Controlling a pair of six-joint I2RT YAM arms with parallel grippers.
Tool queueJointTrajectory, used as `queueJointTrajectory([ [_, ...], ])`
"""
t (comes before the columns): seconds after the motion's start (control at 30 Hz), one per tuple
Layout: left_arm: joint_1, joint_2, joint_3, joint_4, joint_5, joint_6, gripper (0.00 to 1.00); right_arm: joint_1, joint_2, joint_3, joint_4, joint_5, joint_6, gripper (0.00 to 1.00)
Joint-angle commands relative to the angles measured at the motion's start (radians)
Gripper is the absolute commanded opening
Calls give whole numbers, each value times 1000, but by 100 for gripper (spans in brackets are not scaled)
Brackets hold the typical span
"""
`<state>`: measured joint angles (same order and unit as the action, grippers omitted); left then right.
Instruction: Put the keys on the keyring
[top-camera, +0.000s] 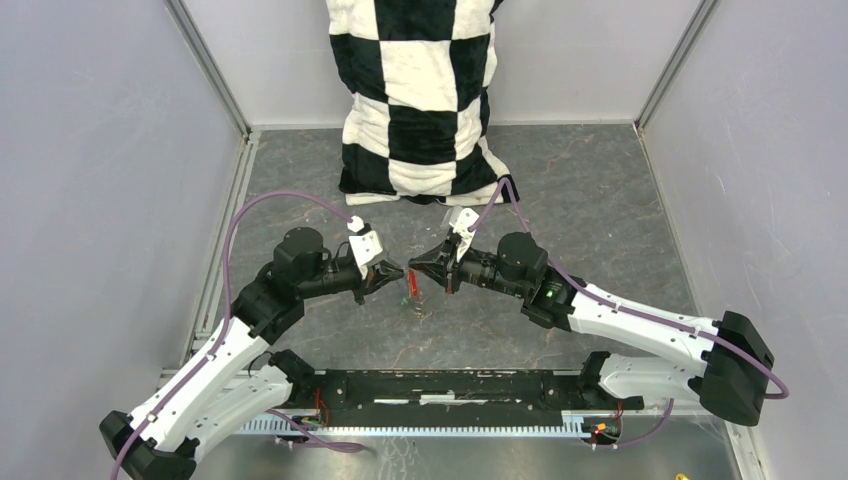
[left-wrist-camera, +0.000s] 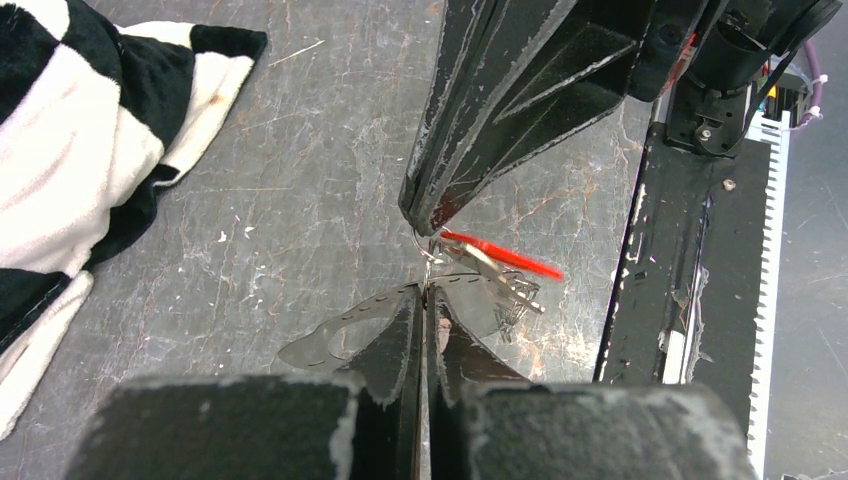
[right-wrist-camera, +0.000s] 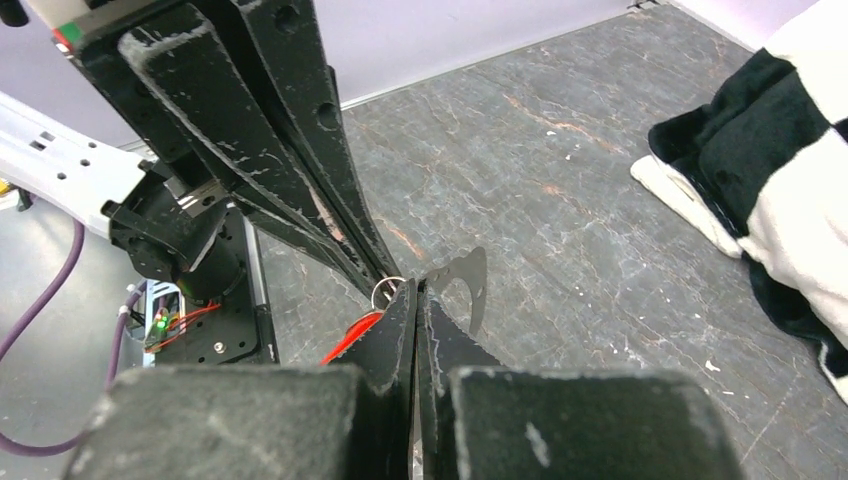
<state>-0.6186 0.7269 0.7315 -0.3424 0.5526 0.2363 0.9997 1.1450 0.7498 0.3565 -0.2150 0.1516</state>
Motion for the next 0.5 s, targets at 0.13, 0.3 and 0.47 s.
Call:
queueJointTrajectory([
  [0.13, -1, -18, 14, 37, 16, 46, 2, 3, -32, 22, -4, 48, -15, 0],
  [0.3, -1, -15, 16, 39, 18, 43, 2, 3, -45, 12, -5, 55, -14, 0],
  [0.47, -1, -14, 17, 48, 13, 34, 2, 3, -52, 7, -9, 54, -13, 0],
])
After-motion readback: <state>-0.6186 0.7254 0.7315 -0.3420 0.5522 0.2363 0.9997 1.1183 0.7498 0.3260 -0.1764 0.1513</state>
